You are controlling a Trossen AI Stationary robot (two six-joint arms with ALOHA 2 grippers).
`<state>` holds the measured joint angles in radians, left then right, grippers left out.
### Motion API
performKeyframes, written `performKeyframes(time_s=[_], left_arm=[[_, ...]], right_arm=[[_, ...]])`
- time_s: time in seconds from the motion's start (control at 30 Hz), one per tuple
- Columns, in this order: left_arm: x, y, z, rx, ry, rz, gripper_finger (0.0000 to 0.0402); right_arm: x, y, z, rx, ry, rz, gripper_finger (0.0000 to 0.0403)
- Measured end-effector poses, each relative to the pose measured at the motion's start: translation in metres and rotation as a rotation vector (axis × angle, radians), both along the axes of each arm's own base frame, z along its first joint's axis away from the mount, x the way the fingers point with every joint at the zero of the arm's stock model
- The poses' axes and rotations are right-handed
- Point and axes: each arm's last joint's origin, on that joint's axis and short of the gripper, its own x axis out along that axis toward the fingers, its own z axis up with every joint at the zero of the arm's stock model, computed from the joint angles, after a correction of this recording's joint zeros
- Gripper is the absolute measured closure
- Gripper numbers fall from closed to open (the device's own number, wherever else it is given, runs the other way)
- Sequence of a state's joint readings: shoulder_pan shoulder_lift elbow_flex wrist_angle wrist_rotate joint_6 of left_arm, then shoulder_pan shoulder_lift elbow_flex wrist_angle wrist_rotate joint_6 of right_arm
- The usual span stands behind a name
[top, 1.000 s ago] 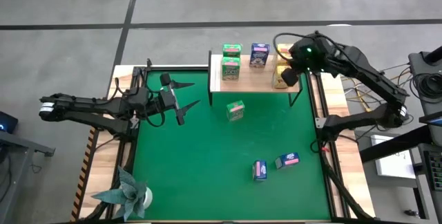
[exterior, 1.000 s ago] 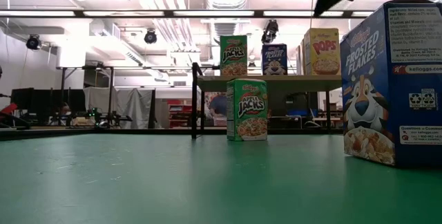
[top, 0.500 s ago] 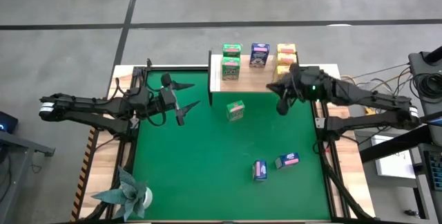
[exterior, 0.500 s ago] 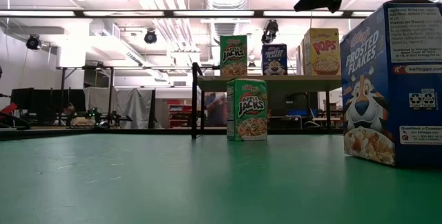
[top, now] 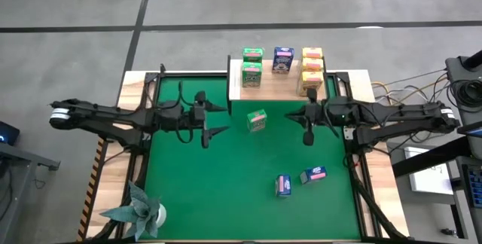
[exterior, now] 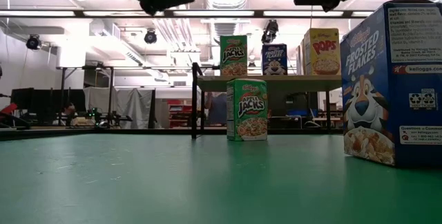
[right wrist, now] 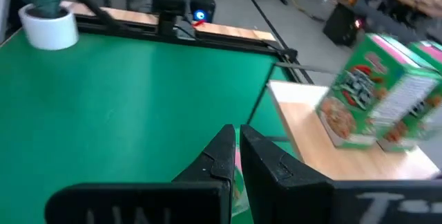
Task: Stack cereal on shelf
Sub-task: Put the green cereal box on the shelf aligned with the other green cereal box
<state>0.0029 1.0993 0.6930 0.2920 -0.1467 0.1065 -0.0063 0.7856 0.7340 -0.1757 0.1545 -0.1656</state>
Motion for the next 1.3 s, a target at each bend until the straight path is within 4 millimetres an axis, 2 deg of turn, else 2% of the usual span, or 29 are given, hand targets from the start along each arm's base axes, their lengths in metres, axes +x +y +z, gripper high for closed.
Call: performKeyframes(time_s=[0.33,0.47,0.63,0.87,1.0,1.3], left_arm=[[0.028,-0.001,-0.026,-0.013,0.064,-0.001,0.0129],[0.05,-0.001,-0.028,-0.005,0.116,-0.002,0.0129],[0.08,0.0,-0.044,0.035,0.267,-0.007,0.0129],[0.109,0.006,-0.063,0.081,0.387,0.127,0.0129],[0.117,0.011,-0.07,0.08,0.403,0.141,0.0129],[0.119,0.032,-0.079,0.059,0.402,0.2,0.0129]], right_arm=[[0.0,0.006,-0.024,-0.063,-0.057,0.05,0.039],[0.0,0.006,-0.026,-0.066,-0.073,0.05,0.039],[0.0,0.006,-0.026,-0.065,-0.076,0.053,0.039],[-0.001,0.006,-0.031,-0.04,-0.06,0.047,0.039],[-0.001,0.006,-0.034,-0.038,-0.052,0.047,0.039],[-0.001,0.006,-0.035,-0.018,-0.052,0.041,0.039]])
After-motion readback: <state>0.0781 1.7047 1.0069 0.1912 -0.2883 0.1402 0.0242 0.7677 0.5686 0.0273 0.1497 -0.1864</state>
